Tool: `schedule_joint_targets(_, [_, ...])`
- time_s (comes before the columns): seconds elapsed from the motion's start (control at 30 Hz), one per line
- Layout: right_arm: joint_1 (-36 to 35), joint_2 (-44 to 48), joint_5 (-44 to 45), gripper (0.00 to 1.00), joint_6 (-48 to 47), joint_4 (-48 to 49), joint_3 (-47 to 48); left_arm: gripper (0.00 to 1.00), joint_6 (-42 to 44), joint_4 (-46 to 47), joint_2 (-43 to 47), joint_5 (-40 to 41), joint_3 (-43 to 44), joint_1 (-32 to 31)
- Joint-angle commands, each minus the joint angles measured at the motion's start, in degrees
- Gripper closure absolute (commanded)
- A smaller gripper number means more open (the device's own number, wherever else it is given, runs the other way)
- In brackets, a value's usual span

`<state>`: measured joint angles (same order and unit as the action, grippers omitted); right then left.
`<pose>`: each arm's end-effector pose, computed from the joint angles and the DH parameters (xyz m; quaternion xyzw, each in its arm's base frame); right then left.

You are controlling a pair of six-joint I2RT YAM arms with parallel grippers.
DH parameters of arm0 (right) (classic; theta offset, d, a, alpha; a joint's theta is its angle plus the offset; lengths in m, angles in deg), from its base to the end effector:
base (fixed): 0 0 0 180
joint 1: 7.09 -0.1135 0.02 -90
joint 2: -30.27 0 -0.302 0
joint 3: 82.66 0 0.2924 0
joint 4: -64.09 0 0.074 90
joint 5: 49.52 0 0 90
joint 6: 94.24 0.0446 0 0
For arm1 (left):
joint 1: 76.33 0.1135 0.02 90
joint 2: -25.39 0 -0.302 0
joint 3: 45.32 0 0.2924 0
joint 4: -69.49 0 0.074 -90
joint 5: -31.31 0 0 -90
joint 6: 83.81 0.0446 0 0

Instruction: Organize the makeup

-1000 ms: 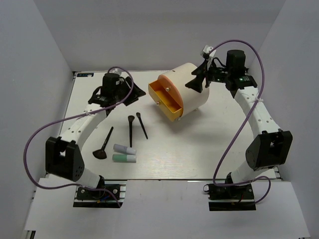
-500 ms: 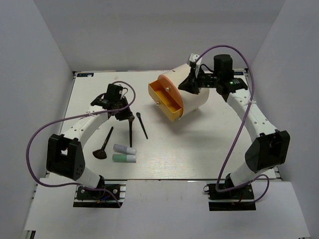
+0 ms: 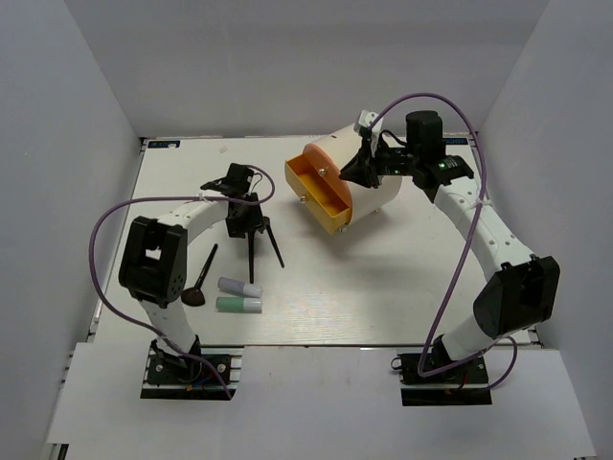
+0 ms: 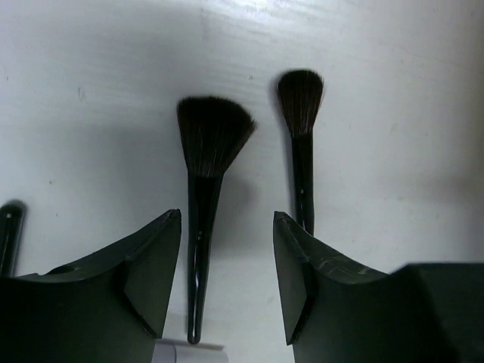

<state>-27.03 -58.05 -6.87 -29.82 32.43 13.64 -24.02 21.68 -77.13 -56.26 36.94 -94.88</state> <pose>0.3612 0.1659 0.4141 -0.4991 0.6220 0.3111 0.5169 0.3837 -0.1268 0.1971 -0.1037 0.9760 -0.0595 0.1818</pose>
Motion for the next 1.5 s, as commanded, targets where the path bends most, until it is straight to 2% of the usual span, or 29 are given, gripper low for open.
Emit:
schedule_joint_targets(0.0, [-0.18,2.36,0.51,0.76,-0.43,0.57,-0.53,0.38,1.91,-0.24,-1.27,2.57,3.67,-0.26])
schedule_joint_targets(0.17, [-0.01,2.27,0.77,0.76,-0.43,0.83,-0.44,0.46,2.71,-2.0,-5.67,4.41,5.26,-0.26])
schedule_joint_targets(0.37, [-0.01,2.18,0.68,0.76,-0.35,0.92,-0.71,0.56,2.62,-1.47,-6.72,4.86,3.68,-0.26])
schedule_joint_targets(0.43, [0.17,2.01,0.6,0.76,-0.17,1.0,-0.62,0.62,2.62,-1.21,-6.99,4.77,3.24,-0.26])
schedule_joint_targets(0.47, [0.0,2.0,0.6,0.76,-0.08,1.09,-0.53,0.71,2.62,-0.52,-6.9,4.16,3.07,-0.26])
schedule_joint_targets(0.57, [0.08,1.92,0.77,0.76,-0.17,1.01,-0.27,0.84,2.27,0.98,-5.24,2.93,2.45,-0.26])
schedule_joint_targets(0.67, [0.17,2.01,0.77,0.76,-0.26,0.83,-0.35,0.88,1.74,1.95,-2.96,1.87,3.15,-0.26])
schedule_joint_targets(0.87, [0.17,2.27,1.21,0.76,-0.17,0.92,-0.44,0.9,-0.19,1.78,5.47,-2.35,7.28,0.35])
schedule_joint_targets(0.9, [0.17,2.18,1.3,0.76,-0.17,0.83,-0.53,0.9,-0.45,2.21,6.62,-6.35,7.63,0.35])
schedule_joint_targets(1.0, [0.17,2.18,1.39,0.76,-0.17,0.92,-0.53,0.9,-1.24,6.25,11.98,-11.73,7.2,0.35])
schedule_joint_targets(1.07, [0.17,2.01,1.39,0.76,-0.17,1.0,-0.53,0.9,-3.43,10.03,15.41,-18.57,5.97,0.87])
schedule_joint_targets(1.13, [0.17,2.09,1.39,0.76,-0.08,1.09,-0.62,0.91,-5.45,13.81,17.7,-20.89,4.92,0.88])
schedule_joint_targets(1.23, [0.17,2.09,1.3,0.76,0.01,1.09,-0.71,0.91,-12.12,21.35,19.8,-24.66,2.2,0.88])
schedule_joint_targets(1.27, [0.17,2.09,1.21,0.76,0.01,1.18,-0.88,0.9,-17.02,24.94,20.34,-25.63,0.88,0.88])
schedule_joint_targets(1.37, [0.17,2.18,1.21,0.76,0.18,1.27,-1.06,0.92,-26.1,40.03,21.48,-24.85,-2.9,0.35])
schedule_joint_targets(1.47, [0.26,2.53,1.3,0.76,0.18,1.36,-1.58,0.93,-29.89,44.92,19.82,-21.78,-3.09,-0.26])
